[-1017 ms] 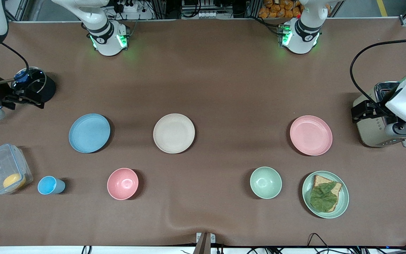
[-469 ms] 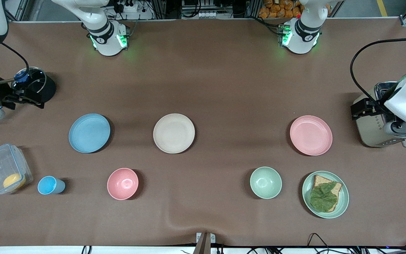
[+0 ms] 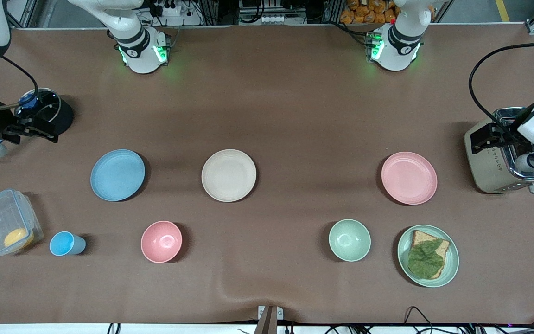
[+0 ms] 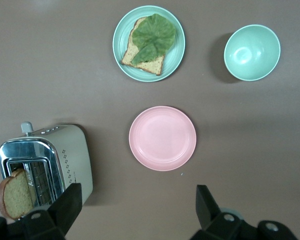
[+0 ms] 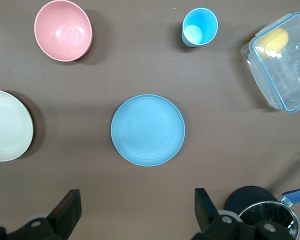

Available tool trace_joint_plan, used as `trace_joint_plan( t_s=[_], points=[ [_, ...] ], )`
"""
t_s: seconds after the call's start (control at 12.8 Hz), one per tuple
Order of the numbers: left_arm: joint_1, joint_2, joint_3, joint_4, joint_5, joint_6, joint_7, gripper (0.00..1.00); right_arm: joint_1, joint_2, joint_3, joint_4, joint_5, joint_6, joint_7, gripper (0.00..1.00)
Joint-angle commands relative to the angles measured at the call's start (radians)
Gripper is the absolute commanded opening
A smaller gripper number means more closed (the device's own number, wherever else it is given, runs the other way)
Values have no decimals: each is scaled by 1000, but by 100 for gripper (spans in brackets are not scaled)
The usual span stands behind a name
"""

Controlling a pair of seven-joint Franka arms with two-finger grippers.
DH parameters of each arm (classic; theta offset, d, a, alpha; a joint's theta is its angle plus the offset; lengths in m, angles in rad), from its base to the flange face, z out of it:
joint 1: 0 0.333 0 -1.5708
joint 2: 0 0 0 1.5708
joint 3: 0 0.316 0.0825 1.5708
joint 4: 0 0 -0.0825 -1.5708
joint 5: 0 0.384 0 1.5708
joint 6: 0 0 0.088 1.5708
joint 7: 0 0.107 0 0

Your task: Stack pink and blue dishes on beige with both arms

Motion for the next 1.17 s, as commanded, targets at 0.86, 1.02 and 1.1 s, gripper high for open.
trace_joint_plan(
  t_s=[0.86, 1.02, 1.1],
  points=[
    [45, -148, -56, -86, -84, 3, 16, 100, 11, -23, -6, -21, -16, -1, 18, 100],
    [45, -142, -58, -86, -84, 3, 14, 100, 11, -23, -6, -21, -16, -1, 18, 100],
    [45, -142, -58, -86, -87, 3, 14, 100, 11, -23, -6, -21, -16, -1, 18, 100]
  ],
)
